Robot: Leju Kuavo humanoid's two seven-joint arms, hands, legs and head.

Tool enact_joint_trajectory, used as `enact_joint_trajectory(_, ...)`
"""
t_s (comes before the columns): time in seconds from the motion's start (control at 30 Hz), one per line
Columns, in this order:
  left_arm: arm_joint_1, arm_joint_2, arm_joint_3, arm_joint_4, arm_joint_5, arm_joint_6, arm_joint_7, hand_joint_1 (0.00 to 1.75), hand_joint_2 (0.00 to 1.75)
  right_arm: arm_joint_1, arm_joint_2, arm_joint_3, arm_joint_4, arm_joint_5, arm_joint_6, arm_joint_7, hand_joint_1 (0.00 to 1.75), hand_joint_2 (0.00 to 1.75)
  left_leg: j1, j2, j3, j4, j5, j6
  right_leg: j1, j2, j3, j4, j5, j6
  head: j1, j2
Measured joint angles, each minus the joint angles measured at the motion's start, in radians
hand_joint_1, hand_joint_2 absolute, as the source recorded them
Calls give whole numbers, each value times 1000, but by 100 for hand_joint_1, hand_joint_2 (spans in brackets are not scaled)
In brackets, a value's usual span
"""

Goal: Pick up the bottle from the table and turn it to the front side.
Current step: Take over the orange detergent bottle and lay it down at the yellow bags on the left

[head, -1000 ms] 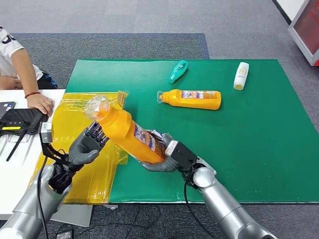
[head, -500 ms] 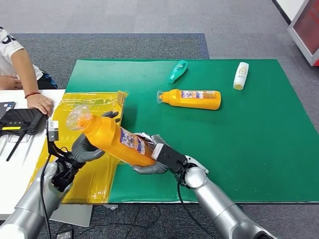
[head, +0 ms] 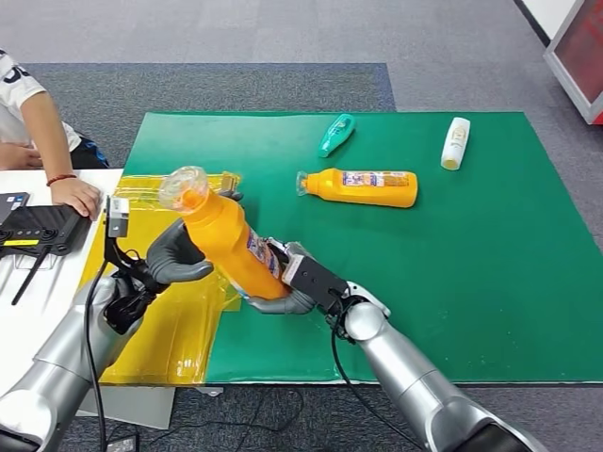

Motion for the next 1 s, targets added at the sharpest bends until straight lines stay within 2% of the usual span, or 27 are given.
enact_joint_trajectory(0.5,-36,-3,-37,23,26,-2,14,0,175,-27,17,0,85,-1,-5,4,175,175,0,0,0,0,0,0,0,0,0,0,0,0,0,0)
enact_joint_trajectory(1.0,-56,-16,-48,43,30,12,22,0,175,-32,42,0,110,65,-76,44,175,175,0,0,-1,0,0,0,0,0,0,0,0,0,0,0)
